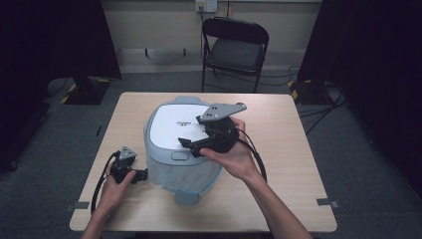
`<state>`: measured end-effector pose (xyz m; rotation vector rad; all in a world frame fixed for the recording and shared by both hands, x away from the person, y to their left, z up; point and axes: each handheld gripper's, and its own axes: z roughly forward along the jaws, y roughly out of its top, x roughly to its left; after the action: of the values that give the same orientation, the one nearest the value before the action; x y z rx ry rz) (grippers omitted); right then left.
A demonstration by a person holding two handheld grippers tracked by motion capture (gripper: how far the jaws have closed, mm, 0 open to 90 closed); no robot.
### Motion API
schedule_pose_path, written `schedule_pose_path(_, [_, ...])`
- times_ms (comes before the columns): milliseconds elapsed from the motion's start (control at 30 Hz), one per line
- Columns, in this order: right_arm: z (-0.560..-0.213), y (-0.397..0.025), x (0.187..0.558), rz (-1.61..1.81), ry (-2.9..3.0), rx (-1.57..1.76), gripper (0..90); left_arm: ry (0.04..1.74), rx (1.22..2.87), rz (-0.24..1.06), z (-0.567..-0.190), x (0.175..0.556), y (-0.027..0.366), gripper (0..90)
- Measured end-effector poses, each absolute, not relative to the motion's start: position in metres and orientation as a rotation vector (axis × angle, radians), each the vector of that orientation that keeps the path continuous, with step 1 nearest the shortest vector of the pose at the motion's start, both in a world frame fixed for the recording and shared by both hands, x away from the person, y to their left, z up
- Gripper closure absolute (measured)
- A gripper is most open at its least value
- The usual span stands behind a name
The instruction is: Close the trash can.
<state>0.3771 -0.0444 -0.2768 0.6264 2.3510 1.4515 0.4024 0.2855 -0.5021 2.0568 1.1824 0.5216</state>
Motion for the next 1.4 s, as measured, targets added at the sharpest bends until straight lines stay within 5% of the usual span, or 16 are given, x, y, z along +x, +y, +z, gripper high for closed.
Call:
schedule_pose_path(667, [-0.277, -0.07, 0.395, 1.466, 2.232, 0.789, 18.8, 1.183, 2.057, 0.521, -0.502, 0.402, 0.286, 13.5])
schedule_pose_path(1400, [-0.305, -0.159, 0.407, 1.372, 2.06, 1.158, 15.1, 1.182, 2.057, 0.521, -0.502, 0.402, 0.286, 13.5])
